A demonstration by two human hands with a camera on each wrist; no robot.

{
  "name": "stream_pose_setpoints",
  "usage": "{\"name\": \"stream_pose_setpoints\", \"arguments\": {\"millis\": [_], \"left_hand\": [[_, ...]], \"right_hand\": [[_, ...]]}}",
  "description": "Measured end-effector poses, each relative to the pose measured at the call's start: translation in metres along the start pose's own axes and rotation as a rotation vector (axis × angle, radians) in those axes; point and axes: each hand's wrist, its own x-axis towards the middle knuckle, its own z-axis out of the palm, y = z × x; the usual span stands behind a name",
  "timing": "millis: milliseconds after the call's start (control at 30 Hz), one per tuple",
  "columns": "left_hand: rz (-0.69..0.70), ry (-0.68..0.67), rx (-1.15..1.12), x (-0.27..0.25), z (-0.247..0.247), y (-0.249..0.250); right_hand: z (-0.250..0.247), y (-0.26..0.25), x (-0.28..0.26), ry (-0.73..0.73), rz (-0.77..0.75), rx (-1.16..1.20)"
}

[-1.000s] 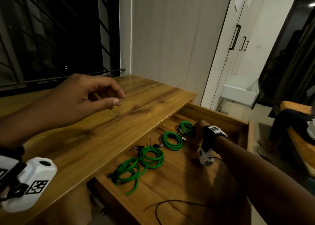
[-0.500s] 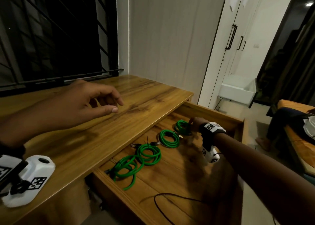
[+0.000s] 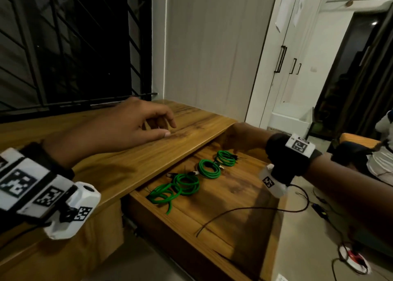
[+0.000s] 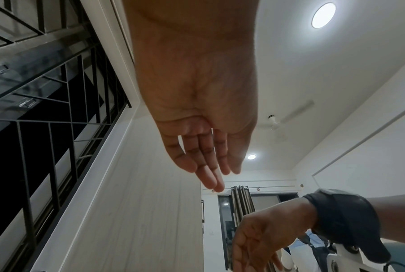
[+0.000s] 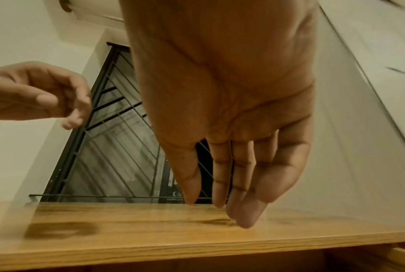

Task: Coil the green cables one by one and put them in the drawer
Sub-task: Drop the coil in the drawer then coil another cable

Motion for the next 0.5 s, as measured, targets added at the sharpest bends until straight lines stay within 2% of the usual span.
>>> {"name": "stream_pose_setpoints", "arguments": {"millis": [167,300,400,500], "left_hand": [[0.0,-0.026,-0.008,0.013,-0.007,-0.032],[-0.048,-0.07,-0.109,0.027,-0.013,-0.07],[-0.108,-0.151,-0.203,0.032,-0.009,-0.094],[-0.151,-0.234,-0.187,0.035,-0.008,-0.107]], "right_hand": [[0.012,-0.038,0.024,-0.042,-0.11,-0.107],[0.012,-0.072,0.06,-0.149,-0.154,-0.169],[0.004,-0.094,0.081,-0.213,-0.148,-0.086],[-0.01,-0.111,0.096,-0.236,-0.094,0.034]]}}
